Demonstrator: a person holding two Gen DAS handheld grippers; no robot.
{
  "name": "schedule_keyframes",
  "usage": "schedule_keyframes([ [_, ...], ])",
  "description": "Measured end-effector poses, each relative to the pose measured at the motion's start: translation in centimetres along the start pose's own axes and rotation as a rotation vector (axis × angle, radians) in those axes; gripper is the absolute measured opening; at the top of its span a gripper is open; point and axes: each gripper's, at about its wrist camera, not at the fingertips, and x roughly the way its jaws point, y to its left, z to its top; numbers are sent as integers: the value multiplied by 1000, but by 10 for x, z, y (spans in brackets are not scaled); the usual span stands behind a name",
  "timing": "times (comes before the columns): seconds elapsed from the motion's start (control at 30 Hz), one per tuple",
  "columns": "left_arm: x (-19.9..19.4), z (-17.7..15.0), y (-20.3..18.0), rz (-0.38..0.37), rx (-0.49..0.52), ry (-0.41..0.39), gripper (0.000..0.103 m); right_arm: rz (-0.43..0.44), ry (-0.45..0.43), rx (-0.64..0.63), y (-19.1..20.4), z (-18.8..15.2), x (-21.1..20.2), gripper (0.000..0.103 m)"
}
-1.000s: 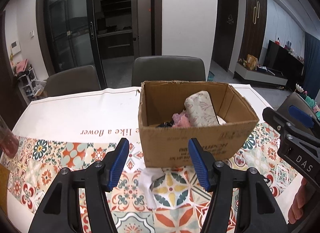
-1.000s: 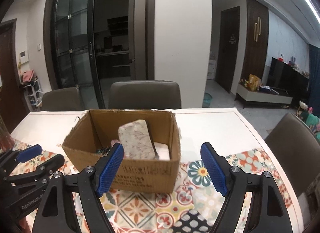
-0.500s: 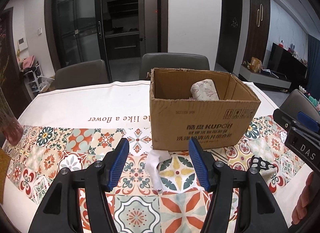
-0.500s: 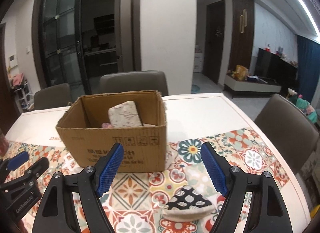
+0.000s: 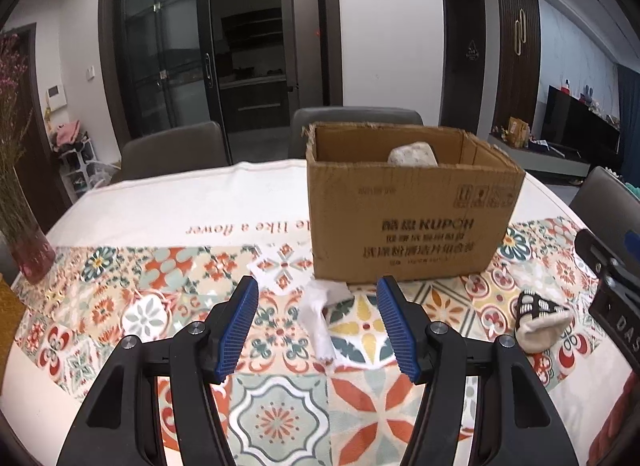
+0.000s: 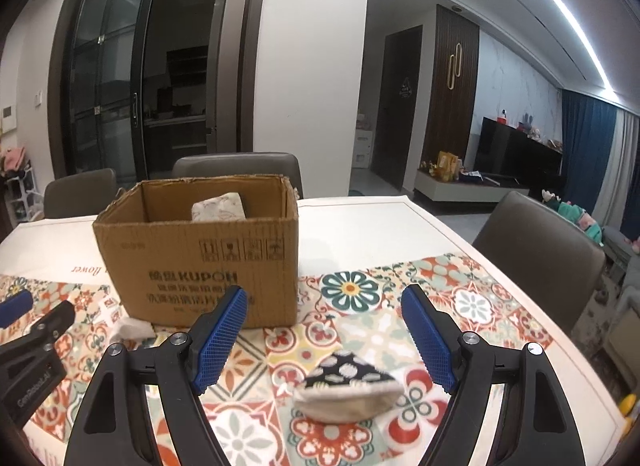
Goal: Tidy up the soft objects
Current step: 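Withdraw both tools from the box toward the white tissue and patterned pouch, then grasp the white tissue with the left tool while the right tool grasps the patterned pouch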
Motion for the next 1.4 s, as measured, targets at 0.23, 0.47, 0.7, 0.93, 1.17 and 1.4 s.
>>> schedule_keyframes([
  [0.23, 5, -21, -3, -4, 22, 29, 61, 18, 36, -6, 2, -28, -8, 80],
  [0.47, 11, -36, 1, 0, 7, 46, 61, -22, 30, -11, 4, -45, -14, 80],
  [0.7, 22, -42, 3, 11, 11, 76, 61, 45, 142, 33, 9, -63, 0, 79],
  [0.93, 35, -46, 3, 12, 13, 90, 61, 36, 235, 31, 15, -80, 25, 76],
  [1.17, 57, -46, 6, 3, -11, 120, 61, 1, 256, 29, 20, -84, 39, 75],
  [1.4, 79, -44, 5, 11, -10, 146, 60, -27, 294, 16, 28, -89, 58, 75],
])
